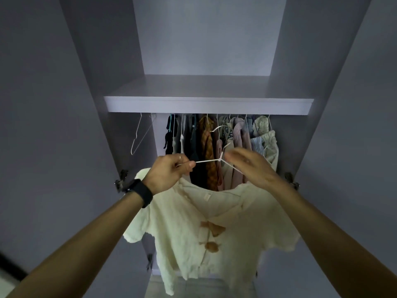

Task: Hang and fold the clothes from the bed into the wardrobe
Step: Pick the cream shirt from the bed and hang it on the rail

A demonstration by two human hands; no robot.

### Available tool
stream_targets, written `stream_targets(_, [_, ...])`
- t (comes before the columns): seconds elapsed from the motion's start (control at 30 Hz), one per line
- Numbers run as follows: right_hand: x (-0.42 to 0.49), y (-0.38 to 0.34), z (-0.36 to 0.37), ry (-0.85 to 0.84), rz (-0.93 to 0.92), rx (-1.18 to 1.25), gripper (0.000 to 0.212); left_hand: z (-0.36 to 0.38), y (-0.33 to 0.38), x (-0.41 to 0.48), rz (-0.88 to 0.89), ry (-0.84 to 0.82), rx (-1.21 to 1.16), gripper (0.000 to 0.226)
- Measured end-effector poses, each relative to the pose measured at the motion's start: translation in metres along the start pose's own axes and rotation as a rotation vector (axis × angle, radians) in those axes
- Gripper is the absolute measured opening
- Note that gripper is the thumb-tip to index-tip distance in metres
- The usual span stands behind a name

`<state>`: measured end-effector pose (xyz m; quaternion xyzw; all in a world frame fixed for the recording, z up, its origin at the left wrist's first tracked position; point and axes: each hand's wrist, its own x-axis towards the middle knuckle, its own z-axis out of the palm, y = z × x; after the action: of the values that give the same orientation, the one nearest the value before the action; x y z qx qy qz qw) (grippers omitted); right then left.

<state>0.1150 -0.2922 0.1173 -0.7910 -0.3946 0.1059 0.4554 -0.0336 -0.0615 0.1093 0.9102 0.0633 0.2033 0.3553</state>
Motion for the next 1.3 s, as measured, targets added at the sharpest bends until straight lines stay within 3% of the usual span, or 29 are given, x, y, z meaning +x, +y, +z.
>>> stream_targets(0.13, [-0.025, 0.061, -0.004, -0.066, 0.281, -0.15, 0.053, -0.011, -0.025, -0.014, -0.112, 0.097, -0.037, 0.027])
stream_targets(0.3, [-0.033, 0.077, 0.044, 0.179, 0.091, -0.126, 0.044, 0.0, -0.013, -0.018, -0.059, 0.002, 0.199, 0.021])
stream_targets(0.5, [-0.036, 0.067, 0.076, 0.338, -0.077, -0.143, 0.023, 0.004, -0.01, -0.018, -0.053, 0.053, 0.021, 0.022])
stream_targets(0.57, [-0.039, 0.065, 0.071, 0.287, -0.08, -0.23, 0.005, -0.002, -0.018, -0.022, -0.069, 0.067, -0.001, 0.031])
stream_targets(0.63, [-0.037, 0.058, 0.068, 0.21, -0.135, -0.32, 0.017, -0.007, -0.025, -0.025, -0.072, 0.066, -0.032, 0.035])
stream_targets(0.73, [-0.031, 0.042, 0.071, 0.07, -0.246, -0.379, 0.016, -0.009, -0.033, -0.026, -0.077, 0.052, -0.055, 0.03])
stream_targets(0.9, [-0.028, 0.029, 0.086, -0.09, -0.165, -0.388, 0.012, -0.015, -0.047, -0.022, -0.097, 0.054, -0.063, 0.019])
stream_targets(1.0, [-0.025, 0.02, 0.1, -0.133, -0.148, -0.37, 0.022, -0.023, -0.057, -0.016, -0.119, 0.043, 0.014, 0.024])
stream_targets(1.1, [-0.016, 0.007, 0.116, -0.101, -0.088, -0.278, 0.017, -0.035, -0.067, -0.01, -0.125, 0.04, 0.154, 0.031])
stream_targets(1.3, [0.021, -0.02, 0.162, -0.038, 0.156, -0.078, 0.028, -0.08, -0.11, -0.013, -0.242, -0.054, 0.848, 0.056])
